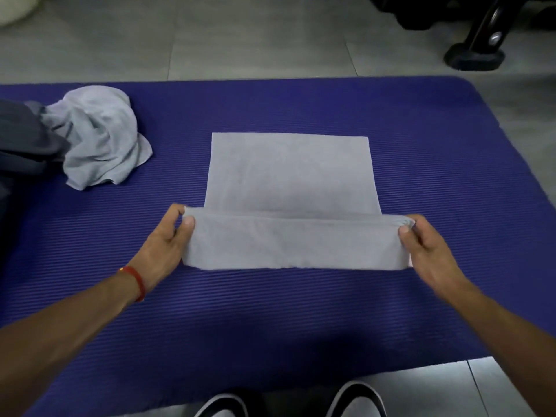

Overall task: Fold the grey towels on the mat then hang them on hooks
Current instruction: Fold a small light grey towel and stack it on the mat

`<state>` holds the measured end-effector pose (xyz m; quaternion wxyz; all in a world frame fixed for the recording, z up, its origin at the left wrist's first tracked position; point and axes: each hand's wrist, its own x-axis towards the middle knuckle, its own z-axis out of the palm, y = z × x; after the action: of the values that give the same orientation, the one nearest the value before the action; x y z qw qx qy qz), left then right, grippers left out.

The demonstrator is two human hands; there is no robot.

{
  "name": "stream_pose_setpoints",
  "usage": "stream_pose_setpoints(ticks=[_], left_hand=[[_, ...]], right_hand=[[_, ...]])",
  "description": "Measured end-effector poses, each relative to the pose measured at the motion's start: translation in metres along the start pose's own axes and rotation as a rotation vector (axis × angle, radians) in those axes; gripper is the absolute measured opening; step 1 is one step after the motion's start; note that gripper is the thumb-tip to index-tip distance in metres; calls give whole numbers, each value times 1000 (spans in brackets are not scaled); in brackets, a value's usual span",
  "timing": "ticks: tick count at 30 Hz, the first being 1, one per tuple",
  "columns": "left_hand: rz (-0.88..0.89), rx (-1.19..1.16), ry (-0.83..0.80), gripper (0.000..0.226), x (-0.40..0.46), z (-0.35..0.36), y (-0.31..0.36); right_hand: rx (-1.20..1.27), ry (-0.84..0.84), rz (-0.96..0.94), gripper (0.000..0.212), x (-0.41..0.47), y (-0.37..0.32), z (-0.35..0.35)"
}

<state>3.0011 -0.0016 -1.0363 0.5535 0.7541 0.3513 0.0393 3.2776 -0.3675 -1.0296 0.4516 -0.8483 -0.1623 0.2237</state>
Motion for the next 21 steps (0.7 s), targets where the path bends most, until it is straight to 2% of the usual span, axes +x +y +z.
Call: stream_pose_setpoints(ticks=[3, 6, 9, 12, 16, 20, 21], left_hand=[[-22, 5, 4, 21, -38, 4, -4], [-60, -35, -76, 19, -74, 8, -14], [-75, -51, -76, 17, -90, 8, -14], [-43, -50, 5, 16, -73, 9, 3], [51, 27, 120, 12, -4, 6, 18], [-8, 101, 107, 29, 80, -4, 0], [-30, 118, 92, 27, 96, -5, -5]], right_hand=[[49, -103, 81, 14, -35, 10, -6], [57, -246, 173, 21, -62, 20, -19], [62, -307, 216, 23, -66, 21, -32], [32, -220, 143, 18, -45, 3, -30], [-29, -37, 41, 14, 15, -22, -11], [-108, 70, 0, 16, 79, -27, 8], [-151, 69, 22, 16, 92, -23, 14]])
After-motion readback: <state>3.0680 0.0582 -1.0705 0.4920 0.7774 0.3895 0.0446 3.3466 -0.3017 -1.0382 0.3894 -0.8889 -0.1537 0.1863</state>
